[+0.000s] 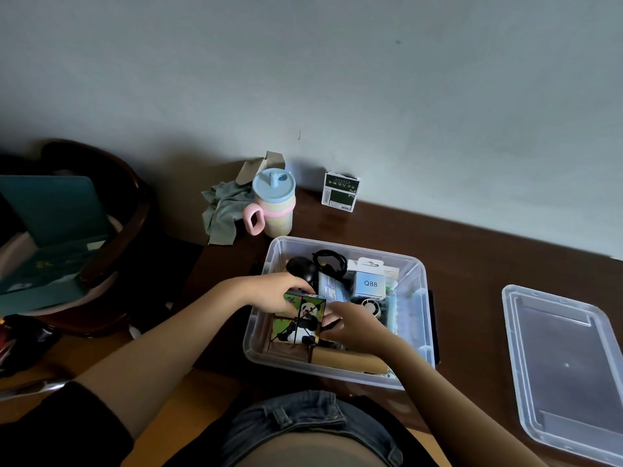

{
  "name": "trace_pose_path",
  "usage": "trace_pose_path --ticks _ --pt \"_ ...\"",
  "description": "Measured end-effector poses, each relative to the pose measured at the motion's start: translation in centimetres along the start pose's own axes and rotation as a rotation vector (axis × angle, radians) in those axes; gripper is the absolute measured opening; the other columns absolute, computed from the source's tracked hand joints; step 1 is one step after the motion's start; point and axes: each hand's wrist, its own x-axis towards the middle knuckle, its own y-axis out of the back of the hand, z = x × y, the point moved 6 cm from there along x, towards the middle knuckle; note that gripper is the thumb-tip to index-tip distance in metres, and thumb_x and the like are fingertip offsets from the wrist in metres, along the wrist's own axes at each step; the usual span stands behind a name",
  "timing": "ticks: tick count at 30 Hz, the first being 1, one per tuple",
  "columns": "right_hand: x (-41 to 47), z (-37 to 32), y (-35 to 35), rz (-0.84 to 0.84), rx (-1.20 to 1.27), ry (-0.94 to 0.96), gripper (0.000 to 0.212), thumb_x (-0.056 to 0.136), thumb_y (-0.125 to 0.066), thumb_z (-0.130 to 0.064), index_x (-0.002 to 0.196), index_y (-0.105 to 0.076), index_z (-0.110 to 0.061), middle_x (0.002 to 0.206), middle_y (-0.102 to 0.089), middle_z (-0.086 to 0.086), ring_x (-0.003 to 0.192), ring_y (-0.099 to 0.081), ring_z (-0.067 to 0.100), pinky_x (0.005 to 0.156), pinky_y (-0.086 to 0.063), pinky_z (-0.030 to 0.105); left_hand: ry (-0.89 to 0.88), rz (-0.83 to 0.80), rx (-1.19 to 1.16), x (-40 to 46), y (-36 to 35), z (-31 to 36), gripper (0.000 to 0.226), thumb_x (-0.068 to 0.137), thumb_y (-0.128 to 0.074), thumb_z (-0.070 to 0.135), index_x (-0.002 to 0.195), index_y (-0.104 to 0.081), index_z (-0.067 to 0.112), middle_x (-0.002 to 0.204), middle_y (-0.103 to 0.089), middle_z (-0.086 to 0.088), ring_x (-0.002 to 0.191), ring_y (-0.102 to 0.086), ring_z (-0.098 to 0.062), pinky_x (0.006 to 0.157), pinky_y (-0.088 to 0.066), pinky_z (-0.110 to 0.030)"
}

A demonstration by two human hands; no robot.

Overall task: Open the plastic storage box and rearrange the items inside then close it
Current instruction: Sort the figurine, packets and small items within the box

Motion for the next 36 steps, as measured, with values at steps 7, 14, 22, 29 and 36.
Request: trace_pose_path --ticks 7,14,22,29,36 --pt "0.1 -0.8 -0.5 0.023 -0.016 0.032 0.026 0.086 -0.066 -0.031 0.100 -0.068 -0.010 0.100 -0.068 0.005 0.093 -0.062 0.021 0.081 -0.050 0.034 0.024 -0.035 0.173 0.3 0.5 0.4 0.052 0.089 -0.065 0.023 0.138 -0.048 0.023 0.135 -0.049 -0.001 0.121 -0.048 -0.018 0.098 -0.040 -0.027" --pt "0.1 -0.7 -0.7 -0.105 -0.044 0.061 0.022 0.088 -0.064 -0.028 0.101 -0.072 -0.012 0.104 -0.072 0.002 0.094 -0.066 0.012 0.088 -0.053 0.029 0.065 -0.122 0.280 0.5 -0.6 0.1 0.053 0.087 -0.067 0.025 0.136 -0.051 0.016 0.137 -0.053 -0.002 0.123 -0.051 -0.019 0.101 -0.042 -0.030" --pt "-0.4 1.0 2.3 0.075 -0.084 -0.003 0.032 0.089 -0.055 -0.015 0.119 -0.064 -0.019 0.112 -0.068 -0.006 0.099 -0.063 0.012 0.088 -0.050 0.028 0.065 -0.042 0.270 0.6 -1.0 0.0 0.047 0.089 -0.065 0.017 0.134 -0.052 0.011 0.134 -0.054 -0.005 0.119 -0.052 -0.020 0.100 -0.044 -0.030" --pt "-0.1 1.2 4.3 0.247 -0.057 -0.039 0.040 0.087 -0.051 -0.009 0.122 -0.059 -0.025 0.106 -0.070 -0.010 0.092 -0.062 0.009 0.077 -0.050 0.024 0.071 -0.036 0.230 1.0 -0.8 0.0 0.038 0.091 -0.060 0.015 0.129 -0.057 0.010 0.129 -0.058 -0.004 0.112 -0.058 -0.018 0.093 -0.047 -0.026" --pt "0.5 1.8 4.9 0.318 0.004 -0.058 0.045 0.090 -0.043 -0.004 0.130 -0.050 -0.023 0.123 -0.063 -0.007 0.107 -0.060 0.017 0.077 -0.043 0.023 0.103 0.416 0.120 2.3 0.6 1.6 0.011 0.092 -0.056 0.024 0.088 -0.064 0.017 0.086 -0.067 0.002 0.083 -0.063 -0.018 0.073 -0.051 -0.032"
